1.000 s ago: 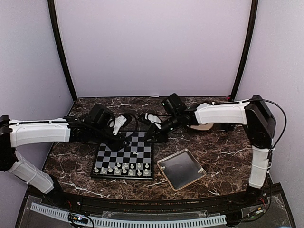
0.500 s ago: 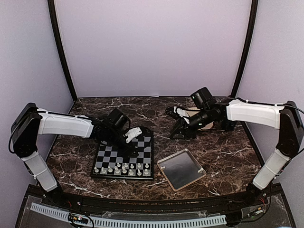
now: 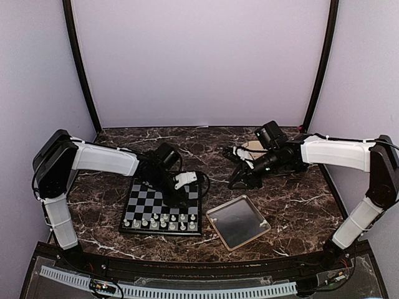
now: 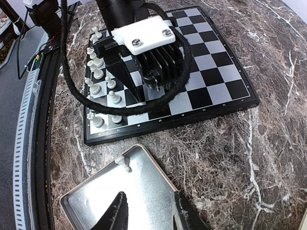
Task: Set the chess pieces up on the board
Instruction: Pick up the pawn from the chessboard.
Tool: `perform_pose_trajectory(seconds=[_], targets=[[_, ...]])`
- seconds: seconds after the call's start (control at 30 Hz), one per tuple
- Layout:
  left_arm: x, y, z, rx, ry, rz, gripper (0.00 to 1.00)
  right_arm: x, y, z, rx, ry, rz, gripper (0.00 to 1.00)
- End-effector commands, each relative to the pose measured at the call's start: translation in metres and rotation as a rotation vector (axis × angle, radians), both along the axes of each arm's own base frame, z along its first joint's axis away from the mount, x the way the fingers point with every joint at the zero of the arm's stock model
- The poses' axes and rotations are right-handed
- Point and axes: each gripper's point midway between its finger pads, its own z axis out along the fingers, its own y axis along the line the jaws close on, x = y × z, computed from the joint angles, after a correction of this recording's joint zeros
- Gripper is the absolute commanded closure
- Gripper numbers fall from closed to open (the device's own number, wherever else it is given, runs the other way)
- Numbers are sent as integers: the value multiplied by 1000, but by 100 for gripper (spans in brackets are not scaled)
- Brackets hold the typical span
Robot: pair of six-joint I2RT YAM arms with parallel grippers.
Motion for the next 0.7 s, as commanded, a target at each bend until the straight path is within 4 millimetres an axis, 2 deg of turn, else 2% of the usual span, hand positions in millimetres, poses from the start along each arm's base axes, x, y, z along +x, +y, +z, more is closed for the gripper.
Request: perform_pose_trajectory(seconds=[0.0, 0.37, 0.67], targets=[[-15, 8, 3, 19, 29, -46, 52, -1, -1, 10, 41, -25, 9, 68], [-26, 33, -5, 101, 25, -23, 61, -1, 0, 8, 44, -10, 12, 68], [-24, 46, -8, 140, -8, 3, 66, 0, 1, 8, 47, -4, 13, 68]])
